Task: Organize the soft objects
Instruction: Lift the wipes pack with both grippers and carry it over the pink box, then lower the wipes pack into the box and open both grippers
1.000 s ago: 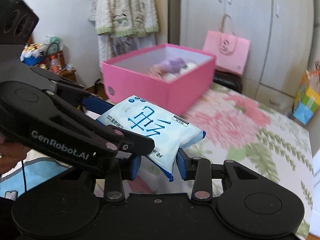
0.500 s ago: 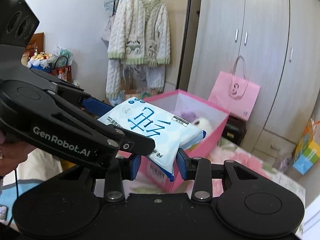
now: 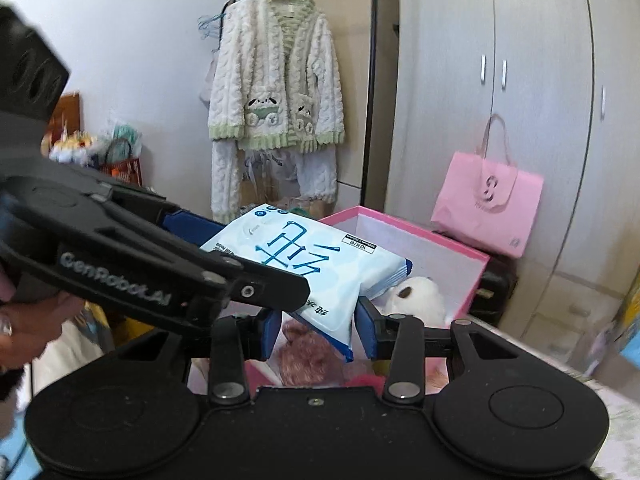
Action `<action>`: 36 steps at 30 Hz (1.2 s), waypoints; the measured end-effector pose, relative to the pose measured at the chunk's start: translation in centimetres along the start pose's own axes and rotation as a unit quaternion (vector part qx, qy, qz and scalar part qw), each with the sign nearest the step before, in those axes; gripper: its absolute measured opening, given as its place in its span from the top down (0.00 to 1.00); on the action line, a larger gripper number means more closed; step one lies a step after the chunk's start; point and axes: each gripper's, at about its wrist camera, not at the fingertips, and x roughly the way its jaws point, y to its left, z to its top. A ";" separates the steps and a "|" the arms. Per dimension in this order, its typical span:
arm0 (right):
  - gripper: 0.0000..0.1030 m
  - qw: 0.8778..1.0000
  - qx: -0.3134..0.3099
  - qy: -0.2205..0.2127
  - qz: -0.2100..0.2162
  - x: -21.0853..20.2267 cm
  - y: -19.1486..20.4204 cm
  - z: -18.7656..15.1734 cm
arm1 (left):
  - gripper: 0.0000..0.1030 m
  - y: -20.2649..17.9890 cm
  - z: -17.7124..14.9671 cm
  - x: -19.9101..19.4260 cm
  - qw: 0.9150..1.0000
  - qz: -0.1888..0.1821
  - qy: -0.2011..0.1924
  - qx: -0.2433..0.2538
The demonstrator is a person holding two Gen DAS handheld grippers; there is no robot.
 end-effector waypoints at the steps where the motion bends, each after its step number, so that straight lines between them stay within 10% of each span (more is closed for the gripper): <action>1: 0.54 1.000 0.009 0.001 0.004 0.6 -0.5 -0.1 | 0.30 0.3 0.1 0.5 1.000 0.002 0.005 -0.006; 9: 0.54 0.998 0.052 0.040 0.020 5.5 -2.7 0.1 | 0.30 3.1 0.5 5.2 0.998 0.021 0.038 -0.044; 15: 0.47 0.996 0.067 0.053 0.004 5.4 -3.6 -0.6 | 0.27 2.9 -0.7 4.1 0.992 0.125 0.005 -0.005; 36: 0.41 0.988 0.098 -0.055 -0.104 -10.7 -1.3 -3.8 | 0.22 -4.0 -4.3 -6.8 0.996 0.055 -0.075 -0.012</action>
